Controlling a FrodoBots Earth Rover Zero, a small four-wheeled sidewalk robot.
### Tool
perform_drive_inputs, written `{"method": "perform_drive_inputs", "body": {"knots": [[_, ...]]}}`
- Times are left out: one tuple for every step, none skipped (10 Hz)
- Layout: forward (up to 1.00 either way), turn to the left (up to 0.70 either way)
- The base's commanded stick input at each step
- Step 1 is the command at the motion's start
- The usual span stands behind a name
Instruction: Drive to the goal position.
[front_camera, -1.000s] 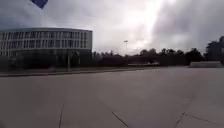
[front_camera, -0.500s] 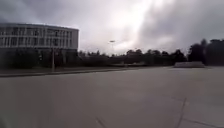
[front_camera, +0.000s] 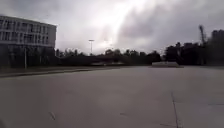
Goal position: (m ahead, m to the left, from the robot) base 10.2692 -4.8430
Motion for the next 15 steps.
{"method": "perform_drive_inputs", "body": {"knots": [[0.7, -0.35], [0.7, -0.35], [0.7, -0.35], [0.7, -0.35], [0.7, -0.35], [0.7, -0.35], [0.7, -0.35], [0.7, -0.35], [0.7, -0.21], [0.7, 0.0], [0.7, 0.0], [0.7, 0.0], [0.7, 0.0], [0.7, 0.0], [0.7, 0.0]]}}
